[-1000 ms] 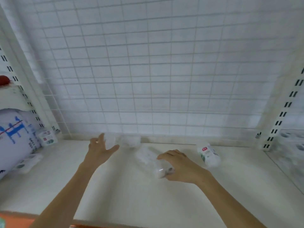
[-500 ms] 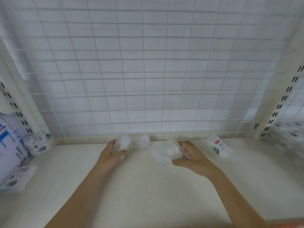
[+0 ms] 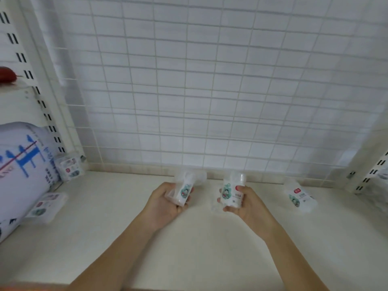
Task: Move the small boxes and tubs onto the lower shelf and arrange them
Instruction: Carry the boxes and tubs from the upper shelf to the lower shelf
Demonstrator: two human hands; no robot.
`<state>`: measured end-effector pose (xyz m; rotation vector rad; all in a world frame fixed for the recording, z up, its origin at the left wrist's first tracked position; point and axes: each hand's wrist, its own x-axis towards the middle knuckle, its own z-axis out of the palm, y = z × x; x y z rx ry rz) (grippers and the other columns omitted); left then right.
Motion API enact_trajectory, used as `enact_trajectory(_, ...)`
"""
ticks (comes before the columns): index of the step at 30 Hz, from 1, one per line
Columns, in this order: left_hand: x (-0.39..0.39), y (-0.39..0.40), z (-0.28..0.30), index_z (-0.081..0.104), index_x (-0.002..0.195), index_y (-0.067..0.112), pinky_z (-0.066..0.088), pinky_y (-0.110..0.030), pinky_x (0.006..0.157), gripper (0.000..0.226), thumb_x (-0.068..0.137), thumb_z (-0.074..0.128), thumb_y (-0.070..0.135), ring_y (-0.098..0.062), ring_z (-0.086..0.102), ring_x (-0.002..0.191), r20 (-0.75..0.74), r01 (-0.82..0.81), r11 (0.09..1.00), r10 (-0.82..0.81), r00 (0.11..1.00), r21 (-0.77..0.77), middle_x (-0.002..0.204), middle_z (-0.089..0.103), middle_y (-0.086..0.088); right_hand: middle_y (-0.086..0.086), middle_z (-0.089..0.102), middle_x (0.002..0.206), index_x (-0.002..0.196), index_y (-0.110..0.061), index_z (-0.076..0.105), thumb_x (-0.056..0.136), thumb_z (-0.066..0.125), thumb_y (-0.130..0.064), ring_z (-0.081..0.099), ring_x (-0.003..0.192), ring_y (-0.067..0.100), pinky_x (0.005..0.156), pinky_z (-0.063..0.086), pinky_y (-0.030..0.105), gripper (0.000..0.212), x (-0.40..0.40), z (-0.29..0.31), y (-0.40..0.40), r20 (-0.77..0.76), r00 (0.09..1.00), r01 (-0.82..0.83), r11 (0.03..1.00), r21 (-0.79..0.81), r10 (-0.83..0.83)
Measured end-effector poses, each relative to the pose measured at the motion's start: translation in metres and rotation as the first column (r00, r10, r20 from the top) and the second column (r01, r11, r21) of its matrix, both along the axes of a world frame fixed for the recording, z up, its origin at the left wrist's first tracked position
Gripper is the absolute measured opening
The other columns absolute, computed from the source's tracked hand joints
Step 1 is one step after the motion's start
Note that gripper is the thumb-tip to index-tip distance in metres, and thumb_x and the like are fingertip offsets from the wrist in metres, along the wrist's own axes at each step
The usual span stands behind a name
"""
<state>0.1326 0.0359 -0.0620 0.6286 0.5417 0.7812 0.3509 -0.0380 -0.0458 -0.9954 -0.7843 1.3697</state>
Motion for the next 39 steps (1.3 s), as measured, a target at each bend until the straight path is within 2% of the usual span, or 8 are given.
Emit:
enact_trajectory(5, 0.003, -0.002, 0.000, 0.066, 0.091, -0.001, 0.052, -0.027, 0.058, 0.064, 0.035, 0.082, 0.026, -0.025, 0.060, 0.064, 0.001, -0.010, 1.000, 0.010, 1.000, 0.026, 0.087, 0.064, -0.016, 0.010, 0.066, 0.083, 0.107, -0.006, 0.057, 0.087, 0.040, -0.039, 0.066, 0.071, 0.025, 0.056, 0.044, 0.031, 0.042, 0.011, -0.008, -0.003, 0.064, 0.997, 0.034, 0.999, 0.013, -0.035)
enact_trajectory(10, 0.006, -0.002, 0.002, 0.063, 0.088, 0.008, 0.049, -0.022, 0.053, 0.035, 0.081, 0.051, 0.039, -0.017, 0.063, 0.059, -0.091, -0.057, 0.995, 0.064, 0.994, 0.078, 0.072, 0.066, -0.007, 0.010, 0.069, 0.089, 0.107, -0.010, 0.059, 0.072, 0.050, -0.053, 0.069, 0.074, 0.028, 0.055, 0.051, 0.029, 0.056, 0.006, -0.007, -0.001, 0.211, 0.974, 0.084, 0.996, 0.026, -0.088)
enact_trajectory(13, 0.007, -0.001, 0.001, 0.063, 0.091, 0.011, 0.047, -0.023, 0.056, 0.035, 0.074, 0.050, 0.039, -0.018, 0.062, 0.065, -0.117, -0.043, 0.990, 0.059, 0.991, 0.138, 0.081, 0.067, -0.008, 0.010, 0.068, 0.097, 0.096, -0.017, 0.063, 0.077, 0.060, -0.051, 0.068, 0.088, 0.035, 0.063, 0.055, 0.030, 0.039, 0.003, -0.007, -0.005, 0.275, 0.952, 0.118, 0.990, 0.080, -0.136)
enact_trajectory(17, 0.009, -0.005, 0.002, 0.059, 0.096, 0.009, 0.044, -0.030, 0.061, 0.043, 0.071, 0.057, 0.044, -0.019, 0.061, 0.059, -0.155, -0.014, 0.991, 0.035, 0.987, 0.136, 0.076, 0.064, -0.008, 0.009, 0.070, 0.102, 0.089, -0.028, 0.068, 0.054, 0.071, -0.069, 0.067, 0.092, 0.032, 0.081, 0.054, 0.039, 0.053, 0.000, -0.005, -0.016, 0.356, 0.912, 0.186, 0.979, 0.082, -0.203)
enact_trajectory(24, 0.017, -0.015, 0.004, 0.056, 0.115, 0.003, 0.052, -0.026, 0.052, 0.068, 0.061, 0.061, 0.044, -0.018, 0.066, 0.066, -0.281, 0.001, 0.965, 0.076, 0.957, 0.264, 0.095, 0.063, -0.015, 0.010, 0.067, 0.097, 0.103, -0.010, 0.058, 0.059, 0.065, -0.059, 0.062, 0.092, 0.028, 0.076, 0.045, 0.041, 0.066, 0.025, 0.004, -0.073, 0.485, 0.834, 0.245, 0.964, 0.100, -0.262)
enact_trajectory(30, 0.082, -0.055, 0.033, 0.063, 0.092, 0.009, 0.055, -0.029, 0.054, 0.032, 0.085, 0.047, 0.036, -0.018, 0.068, 0.067, -0.244, 0.117, 0.910, -0.018, 0.969, 0.397, 0.086, 0.071, -0.008, -0.004, 0.070, 0.083, 0.089, -0.019, 0.061, 0.089, 0.057, -0.025, 0.063, 0.088, 0.025, 0.068, 0.048, 0.030, 0.007, 0.079, 0.005, -0.148, 0.414, 0.802, 0.419, 0.899, 0.126, -0.432)
enact_trajectory(33, 0.141, -0.099, 0.040, 0.066, 0.083, 0.012, 0.052, -0.024, 0.050, 0.039, 0.092, 0.032, 0.029, -0.018, 0.066, 0.062, -0.268, 0.239, 0.912, -0.151, 0.951, 0.333, 0.077, 0.071, -0.007, 0.004, 0.066, 0.084, 0.089, -0.020, 0.060, 0.088, 0.054, -0.024, 0.061, 0.084, 0.026, 0.073, 0.047, 0.036, 0.008, 0.106, 0.010, -0.200, 0.344, 0.771, 0.529, 0.840, 0.122, -0.536)
enact_trajectory(39, 0.250, -0.219, 0.024, 0.064, 0.096, 0.006, 0.052, -0.025, 0.052, 0.035, 0.092, 0.041, 0.032, -0.019, 0.064, 0.059, -0.332, 0.467, 0.843, -0.374, 0.866, 0.267, 0.077, 0.069, -0.010, 0.004, 0.069, 0.097, 0.117, -0.012, 0.056, 0.069, 0.063, -0.046, 0.066, 0.088, 0.017, 0.078, 0.052, 0.032, 0.059, 0.173, 0.001, -0.336, 0.214, 0.674, 0.716, 0.697, 0.046, -0.707)
